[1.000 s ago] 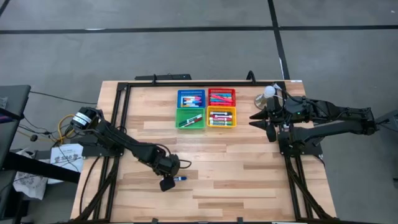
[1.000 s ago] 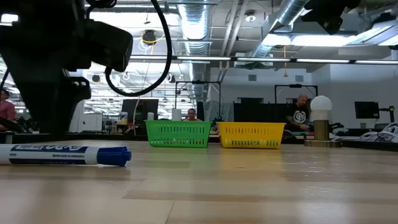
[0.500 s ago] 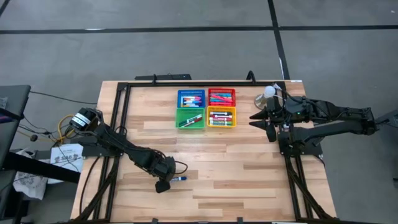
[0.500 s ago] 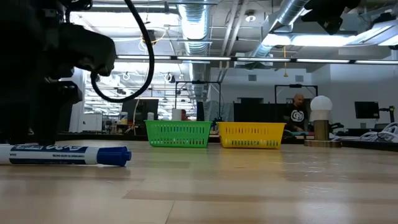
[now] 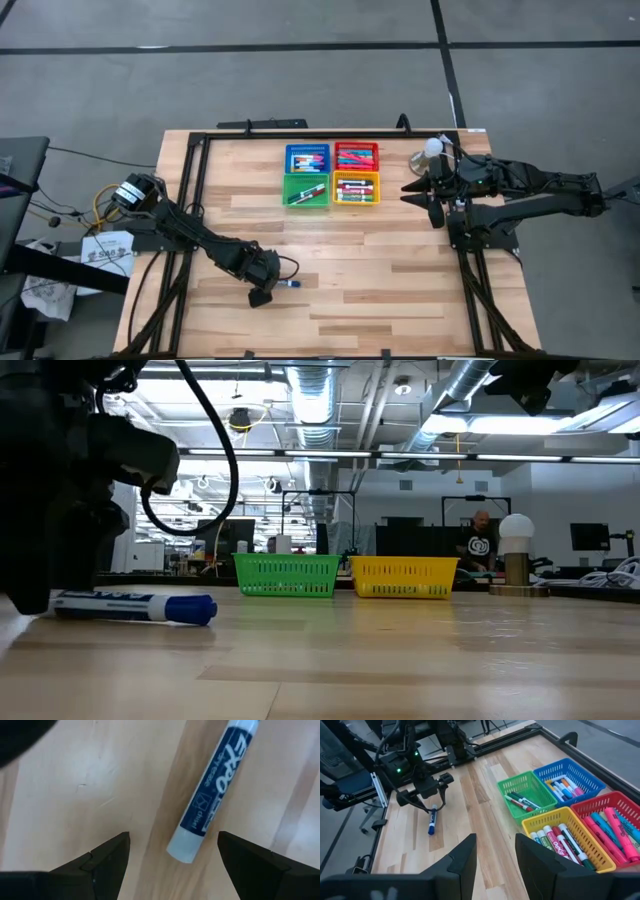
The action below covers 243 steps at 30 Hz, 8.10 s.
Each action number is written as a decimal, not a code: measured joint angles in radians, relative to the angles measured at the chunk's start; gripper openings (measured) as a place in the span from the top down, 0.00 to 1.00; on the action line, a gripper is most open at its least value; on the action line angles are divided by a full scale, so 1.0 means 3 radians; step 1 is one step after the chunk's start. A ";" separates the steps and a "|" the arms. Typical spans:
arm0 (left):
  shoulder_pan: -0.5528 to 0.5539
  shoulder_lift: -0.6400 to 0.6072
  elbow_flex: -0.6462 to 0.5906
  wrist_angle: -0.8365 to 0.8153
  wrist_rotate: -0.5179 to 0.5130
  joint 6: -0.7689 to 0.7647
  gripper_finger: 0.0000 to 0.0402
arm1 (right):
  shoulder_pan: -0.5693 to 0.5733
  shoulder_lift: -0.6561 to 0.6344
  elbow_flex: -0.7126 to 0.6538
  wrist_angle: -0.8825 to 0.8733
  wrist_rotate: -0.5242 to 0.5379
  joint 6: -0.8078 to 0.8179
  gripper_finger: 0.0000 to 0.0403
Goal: Pick & Place Markers
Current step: Put the large blue marker into the yellow bin
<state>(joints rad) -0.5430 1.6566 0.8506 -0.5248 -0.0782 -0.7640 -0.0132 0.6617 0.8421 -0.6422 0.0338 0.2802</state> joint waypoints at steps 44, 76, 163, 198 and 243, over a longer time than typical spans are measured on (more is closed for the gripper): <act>0.0081 0.0001 -0.0213 0.0615 -0.0401 0.0350 0.60 | -0.0001 0.0103 0.0001 0.0082 0.0150 0.0092 0.69; 0.0542 0.0001 -0.0045 0.1233 -0.0404 0.0166 0.81 | -0.0005 0.0732 0.0001 0.1423 -0.0541 0.0350 0.63; 0.1184 -0.1432 -0.0047 0.2738 -0.1047 0.1161 0.80 | -0.0330 0.2656 0.0675 0.3662 -0.0905 0.0011 0.38; 0.1217 -0.1432 -0.0049 0.2739 -0.1050 0.1140 0.80 | -0.0420 0.2825 0.0863 0.3564 -0.1063 -0.0064 0.56; 0.1225 -0.1342 -0.0049 0.2804 -0.1036 0.1299 0.61 | -0.0436 0.2828 0.0861 0.3532 -0.1074 -0.0065 0.86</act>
<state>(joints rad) -0.1755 1.2540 0.8360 0.3164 -0.3889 -0.3744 -0.1441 1.5101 1.1004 0.4173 -0.2886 0.2607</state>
